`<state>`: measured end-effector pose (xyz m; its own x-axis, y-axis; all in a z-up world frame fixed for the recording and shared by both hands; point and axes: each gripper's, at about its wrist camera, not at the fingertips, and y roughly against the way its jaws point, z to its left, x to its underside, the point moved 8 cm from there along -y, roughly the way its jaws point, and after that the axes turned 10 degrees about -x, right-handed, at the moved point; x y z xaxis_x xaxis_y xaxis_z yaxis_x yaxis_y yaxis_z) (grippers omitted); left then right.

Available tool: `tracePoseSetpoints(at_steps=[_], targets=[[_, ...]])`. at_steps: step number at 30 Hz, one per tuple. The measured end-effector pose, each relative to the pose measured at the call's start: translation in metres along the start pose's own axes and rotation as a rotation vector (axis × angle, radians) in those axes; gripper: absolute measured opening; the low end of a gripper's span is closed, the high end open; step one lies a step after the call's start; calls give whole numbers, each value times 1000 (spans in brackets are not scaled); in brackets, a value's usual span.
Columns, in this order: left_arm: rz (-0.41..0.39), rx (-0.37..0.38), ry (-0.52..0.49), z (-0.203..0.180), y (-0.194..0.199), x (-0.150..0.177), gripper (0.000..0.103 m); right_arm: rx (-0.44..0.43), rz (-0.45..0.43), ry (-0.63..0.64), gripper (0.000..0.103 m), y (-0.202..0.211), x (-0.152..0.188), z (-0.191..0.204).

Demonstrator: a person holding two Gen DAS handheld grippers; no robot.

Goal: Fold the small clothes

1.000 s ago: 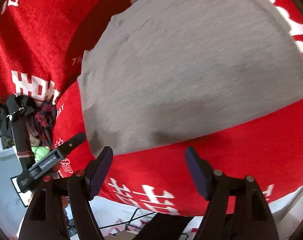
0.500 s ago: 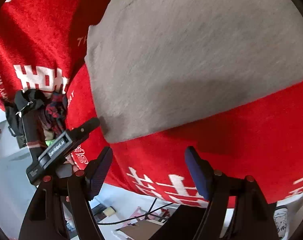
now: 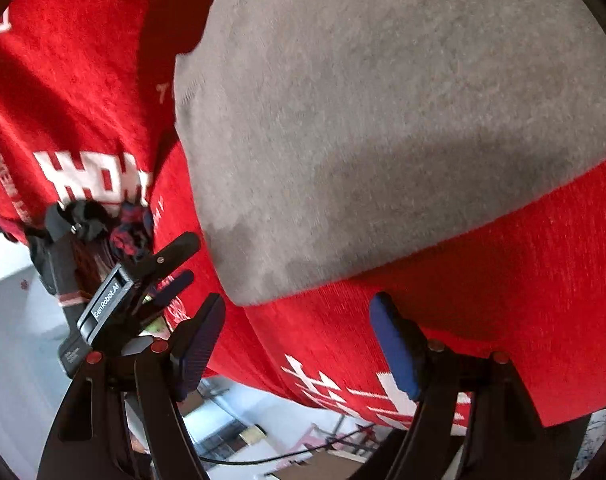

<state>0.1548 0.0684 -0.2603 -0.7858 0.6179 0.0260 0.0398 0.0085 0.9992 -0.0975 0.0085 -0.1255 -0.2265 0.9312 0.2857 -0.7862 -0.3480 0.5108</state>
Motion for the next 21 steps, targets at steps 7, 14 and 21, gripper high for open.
tracePoseSetpoints(at_steps=[7, 14, 21], targets=[[27, 210, 54, -1, -1, -20, 102, -115, -99, -74, 78, -9, -11, 0], [72, 331, 36, -33, -3, -23, 102, -116, -100, -140, 18, -31, -22, 10], [158, 479, 69, -55, -14, -24, 102, -310, -103, -124, 9, 3, -29, 45]])
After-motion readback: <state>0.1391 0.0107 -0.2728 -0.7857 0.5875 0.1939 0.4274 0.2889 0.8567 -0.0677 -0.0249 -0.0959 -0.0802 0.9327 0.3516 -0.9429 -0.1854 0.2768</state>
